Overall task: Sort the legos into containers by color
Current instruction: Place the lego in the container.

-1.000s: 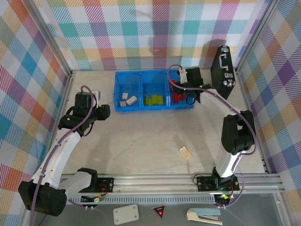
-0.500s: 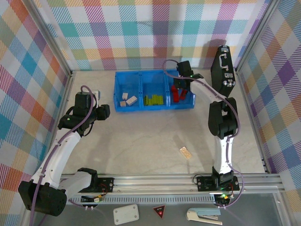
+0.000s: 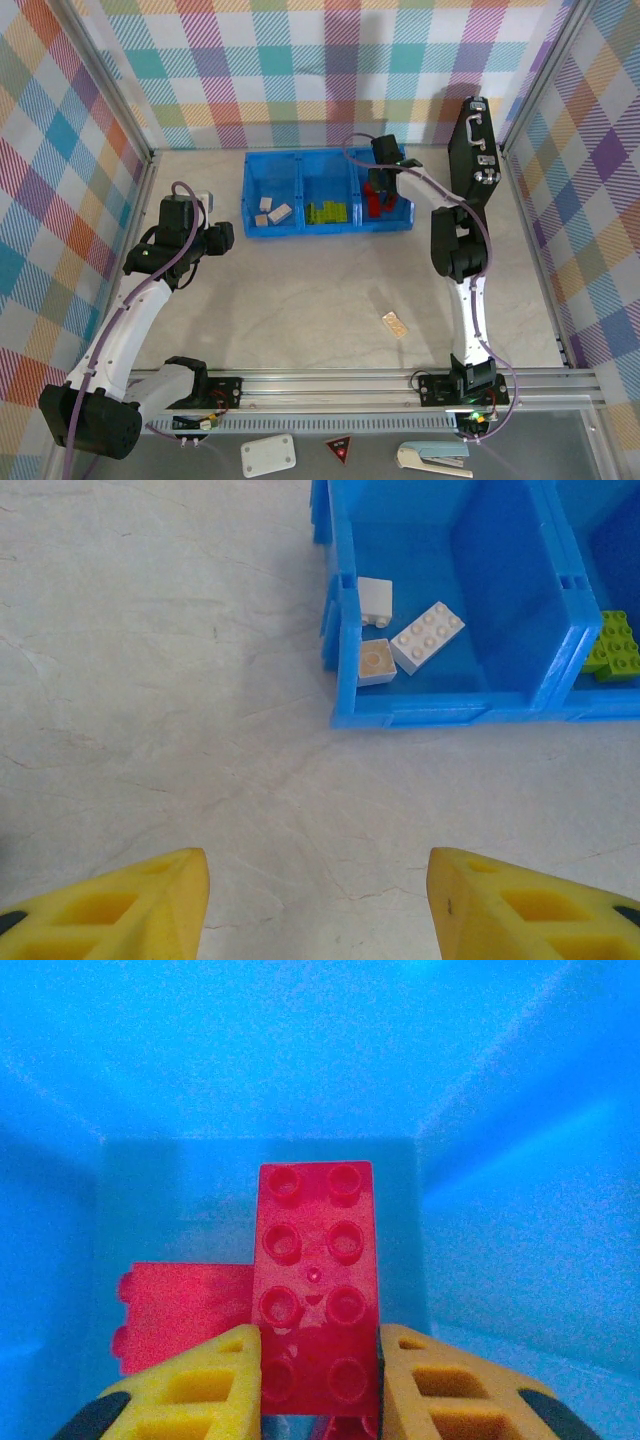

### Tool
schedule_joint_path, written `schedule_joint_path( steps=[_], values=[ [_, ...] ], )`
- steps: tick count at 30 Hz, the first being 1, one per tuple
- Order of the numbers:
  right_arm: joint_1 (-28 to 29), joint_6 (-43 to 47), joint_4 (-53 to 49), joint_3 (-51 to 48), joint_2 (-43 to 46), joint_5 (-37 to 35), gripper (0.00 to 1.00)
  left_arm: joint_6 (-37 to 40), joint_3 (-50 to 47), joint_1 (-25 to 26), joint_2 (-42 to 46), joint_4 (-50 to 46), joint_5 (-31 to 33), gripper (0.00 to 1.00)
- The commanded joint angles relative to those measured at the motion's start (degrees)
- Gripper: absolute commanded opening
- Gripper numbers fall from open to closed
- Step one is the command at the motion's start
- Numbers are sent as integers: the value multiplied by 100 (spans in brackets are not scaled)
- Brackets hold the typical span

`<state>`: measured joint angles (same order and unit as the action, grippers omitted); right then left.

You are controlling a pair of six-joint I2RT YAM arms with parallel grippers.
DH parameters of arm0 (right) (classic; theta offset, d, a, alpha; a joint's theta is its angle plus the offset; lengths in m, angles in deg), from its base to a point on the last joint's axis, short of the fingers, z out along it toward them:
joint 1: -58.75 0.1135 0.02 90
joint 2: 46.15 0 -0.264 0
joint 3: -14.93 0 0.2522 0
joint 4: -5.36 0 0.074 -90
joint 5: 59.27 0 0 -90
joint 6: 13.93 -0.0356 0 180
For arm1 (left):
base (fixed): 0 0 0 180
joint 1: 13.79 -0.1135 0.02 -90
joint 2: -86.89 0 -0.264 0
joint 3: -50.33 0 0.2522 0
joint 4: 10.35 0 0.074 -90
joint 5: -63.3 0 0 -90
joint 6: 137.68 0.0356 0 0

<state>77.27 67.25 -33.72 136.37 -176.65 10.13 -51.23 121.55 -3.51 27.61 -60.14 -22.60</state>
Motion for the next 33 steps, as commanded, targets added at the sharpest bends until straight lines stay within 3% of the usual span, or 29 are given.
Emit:
schedule_joint_path(
  steps=[1, 6, 16, 26, 33],
  values=[
    [-51, -170, 154, 106, -70, -233, 17, 63, 4, -106, 83, -97, 78, 60],
    [-59, -136, 191, 39, 17, -195, 30, 65, 3, -101, 99, -98, 74, 60],
    [-38, -189, 127, -294, 649, -4, 45, 65, 16, -105, 111, -97, 67, 60],
    [103, -286, -180, -858, 1488, 322, 45, 48, 12, -106, 153, -84, 25, 60],
    [264, -581, -1036, -1291, 2116, 855, 44, 53, 21, -111, 111, -71, -45, 60]
  ],
)
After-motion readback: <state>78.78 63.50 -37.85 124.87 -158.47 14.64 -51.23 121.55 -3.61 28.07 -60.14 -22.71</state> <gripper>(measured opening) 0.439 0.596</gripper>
